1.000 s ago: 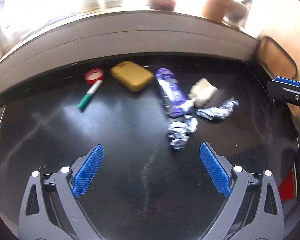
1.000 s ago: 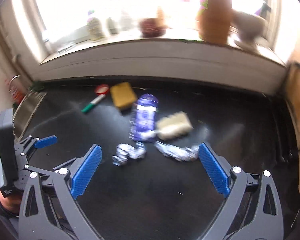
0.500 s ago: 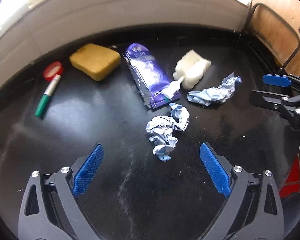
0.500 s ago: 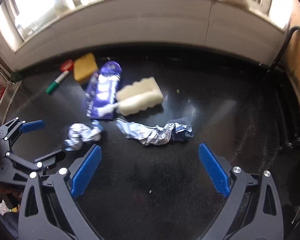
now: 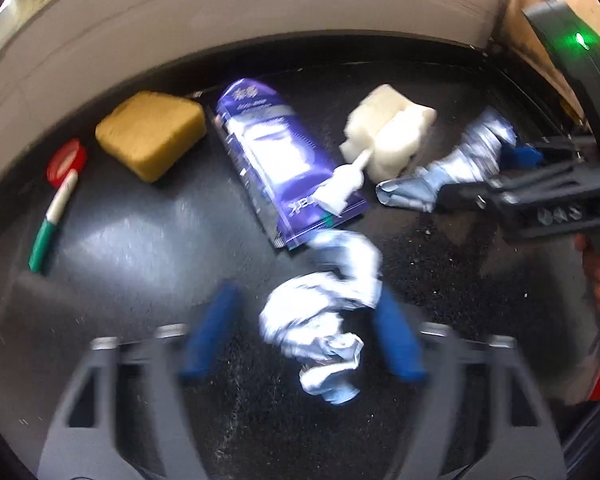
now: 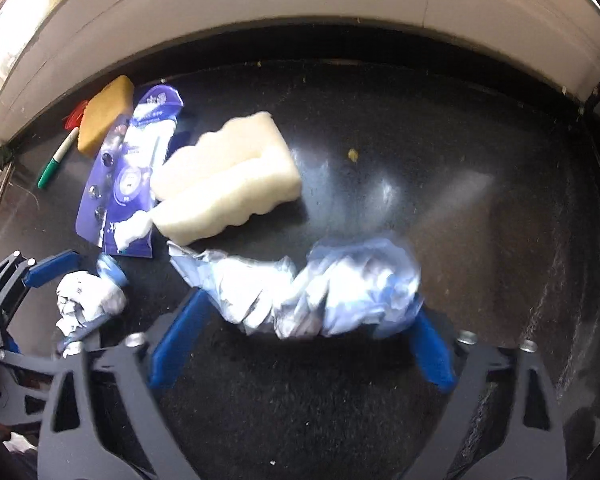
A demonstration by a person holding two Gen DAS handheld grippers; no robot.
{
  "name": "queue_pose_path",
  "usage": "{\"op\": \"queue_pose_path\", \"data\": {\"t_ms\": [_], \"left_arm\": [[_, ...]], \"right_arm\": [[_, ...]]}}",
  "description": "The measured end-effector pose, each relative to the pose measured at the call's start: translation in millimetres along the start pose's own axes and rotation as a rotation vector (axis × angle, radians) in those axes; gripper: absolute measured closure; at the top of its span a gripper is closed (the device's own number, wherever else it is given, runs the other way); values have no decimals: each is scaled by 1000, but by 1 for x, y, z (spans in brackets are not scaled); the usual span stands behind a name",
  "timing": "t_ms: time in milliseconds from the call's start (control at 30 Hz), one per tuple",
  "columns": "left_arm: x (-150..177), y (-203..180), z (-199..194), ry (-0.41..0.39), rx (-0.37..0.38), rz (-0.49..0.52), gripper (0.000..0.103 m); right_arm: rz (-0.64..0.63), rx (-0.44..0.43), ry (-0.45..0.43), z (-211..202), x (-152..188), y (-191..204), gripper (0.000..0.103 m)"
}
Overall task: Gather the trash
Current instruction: 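Grasp the crumpled foil with the left tool while the right tool grasps the foil strip, then carry both foil pieces to the black bin and open both tools to drop them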
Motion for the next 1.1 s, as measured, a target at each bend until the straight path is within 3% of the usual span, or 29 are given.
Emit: {"op": "queue_pose_path", "data": {"t_ms": [67,167,333,367,400,433,467,500,567,600,800,833,867,1100], "left_arm": [[0,-3,-1,14,29,-11,65],[2,-4,-5,18,55,-49,66],[7,-4,-23,6,49,-66,66],[8,-3,-27,0,44,-69,66],[8,0,-32,-9,37,-78,66],[9,2,-35,-12,32,-86,66],[10,5,-37,-13,25,-98,66],[11,8,-39,-13,19,-116,66],[13,14,-43,-18,13,-140,66],[13,18,-46,-25,8,-153,66],[12,34,-61,-48,-25,-196,66],[13,37,-64,-49,-28,-207,66],[14,39,-67,-51,-29,-222,66],[16,46,-81,-56,-57,-259,66]], "right_arm": [[-6,-6,9,-1,-1,2,88],[9,-44,33,0,2,4,101],[92,-85,69,-10,3,-7,101],[115,-84,77,-9,1,-12,95],[140,-65,81,-7,-3,-18,84],[155,-51,72,-7,-4,-21,39],[179,-26,37,-7,-12,-26,14],[183,-20,19,-7,-17,-28,17],[178,-3,37,4,-28,-27,37],[176,9,40,9,-32,-26,41],[141,12,49,29,-50,-18,47],[135,6,48,30,-53,-15,60],[130,-8,51,30,-53,-11,84],[127,-4,30,5,-40,-12,88]]}}
Point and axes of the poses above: each gripper's, at about its wrist camera, not at the fingertips, and z roughly the way its jaws point, y to its left, x to its underside, the point moved 9 cm from there along z, roughly the way its jaws point, and after that the axes turned 15 degrees about x, right-handed, at the moved point
